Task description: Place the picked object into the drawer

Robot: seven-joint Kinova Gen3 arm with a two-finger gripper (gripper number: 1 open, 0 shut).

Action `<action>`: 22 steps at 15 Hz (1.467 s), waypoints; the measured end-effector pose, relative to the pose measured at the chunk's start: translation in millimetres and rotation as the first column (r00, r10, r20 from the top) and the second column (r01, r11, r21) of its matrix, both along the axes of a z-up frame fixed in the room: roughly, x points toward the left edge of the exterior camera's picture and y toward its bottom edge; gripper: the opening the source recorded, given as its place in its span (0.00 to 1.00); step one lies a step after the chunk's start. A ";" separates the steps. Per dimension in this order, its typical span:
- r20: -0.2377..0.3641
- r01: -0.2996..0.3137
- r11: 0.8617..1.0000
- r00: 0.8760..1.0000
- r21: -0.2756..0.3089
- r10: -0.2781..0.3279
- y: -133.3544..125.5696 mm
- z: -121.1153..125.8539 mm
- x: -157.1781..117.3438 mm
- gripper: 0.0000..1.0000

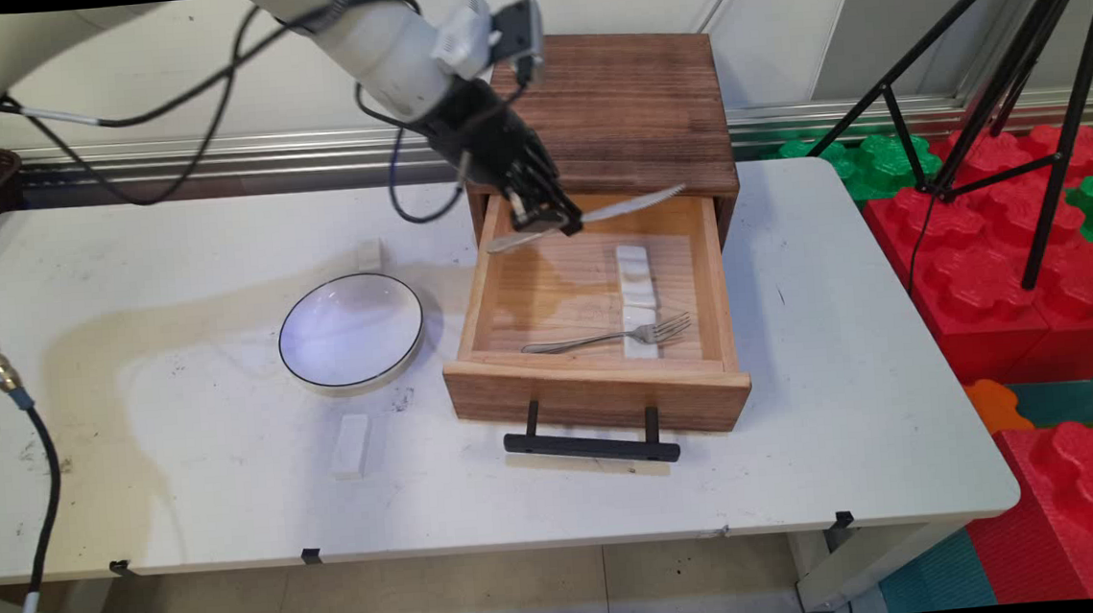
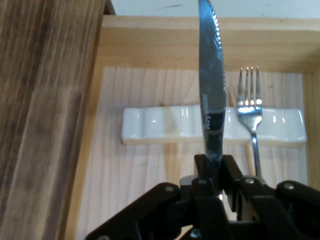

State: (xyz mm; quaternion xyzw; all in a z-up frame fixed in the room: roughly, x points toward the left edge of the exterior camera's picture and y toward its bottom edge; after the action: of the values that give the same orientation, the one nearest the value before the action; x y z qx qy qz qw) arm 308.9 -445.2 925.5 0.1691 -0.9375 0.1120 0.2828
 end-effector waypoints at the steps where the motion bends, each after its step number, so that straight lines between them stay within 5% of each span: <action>1: -0.001 0.004 1.000 1.000 0.003 -0.004 -3.8 -6.0 -5.8 0.00; 10: 0.006 0.032 0.999 0.999 0.012 -0.032 -28.5 -62.7 -33.7 0.00; 22: 0.060 0.080 0.997 0.995 -0.010 -0.079 -52.0 -115.8 -30.6 0.00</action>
State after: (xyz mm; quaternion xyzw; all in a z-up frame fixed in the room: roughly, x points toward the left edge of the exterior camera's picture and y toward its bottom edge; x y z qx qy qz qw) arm 278.3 -497.2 809.7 0.1266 -0.9508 0.1113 0.2600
